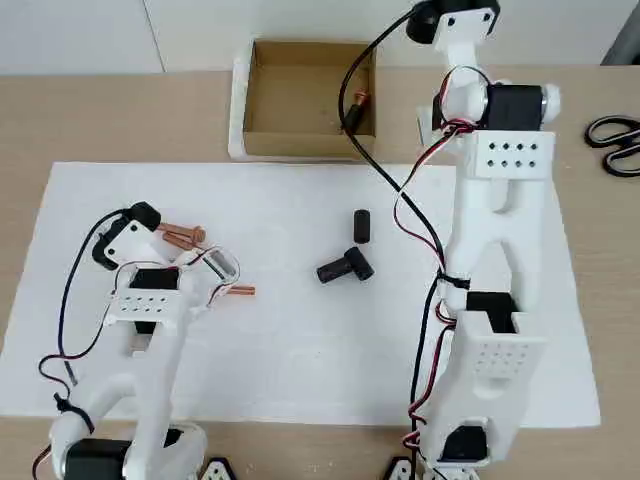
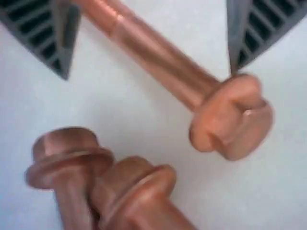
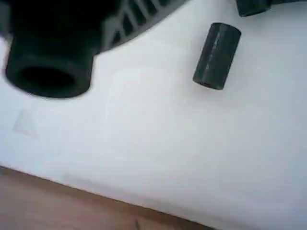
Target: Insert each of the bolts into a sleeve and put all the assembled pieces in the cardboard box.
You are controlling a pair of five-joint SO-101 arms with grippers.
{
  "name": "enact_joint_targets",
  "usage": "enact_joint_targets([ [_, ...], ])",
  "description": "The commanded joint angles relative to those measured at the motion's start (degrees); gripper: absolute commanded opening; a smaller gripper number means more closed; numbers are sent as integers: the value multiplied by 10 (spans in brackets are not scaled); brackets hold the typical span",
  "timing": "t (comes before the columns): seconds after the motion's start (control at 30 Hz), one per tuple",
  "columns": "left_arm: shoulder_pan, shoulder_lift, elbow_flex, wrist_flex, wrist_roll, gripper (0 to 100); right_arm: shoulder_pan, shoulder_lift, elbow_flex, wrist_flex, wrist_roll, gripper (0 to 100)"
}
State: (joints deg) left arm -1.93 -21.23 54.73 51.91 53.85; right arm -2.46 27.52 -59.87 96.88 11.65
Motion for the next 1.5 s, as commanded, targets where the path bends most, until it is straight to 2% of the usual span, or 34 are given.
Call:
enact_joint_targets([
  [0.0, -3, -18, -2, -11, 2, 114, 1, -37, -2, -2, -6, 4],
  [0.13, -3, -18, -2, -11, 2, 34, 1, -37, -2, -2, -6, 4],
  [0.57, 1, -22, -4, 3, -9, 5, 3, -37, -2, -2, -6, 4],
  [0.77, -2, -22, -75, 127, -121, 5, 4, -37, -2, -2, -6, 4],
  [0.87, -2, -22, -123, 194, -200, 5, 2, -37, -2, -2, -6, 4],
  [1.0, -1, -22, -157, 236, -268, 6, 1, -37, -2, -2, -7, 4],
  [1.07, -4, -22, -160, 237, -249, 6, 1, -37, -2, -2, -7, 4],
  [1.23, -28, -22, -162, 236, -132, 13, 1, -37, -2, -2, -7, 4],
  [1.47, -31, -18, -150, 231, -84, 150, 1, -37, -2, -2, -7, 4],
])
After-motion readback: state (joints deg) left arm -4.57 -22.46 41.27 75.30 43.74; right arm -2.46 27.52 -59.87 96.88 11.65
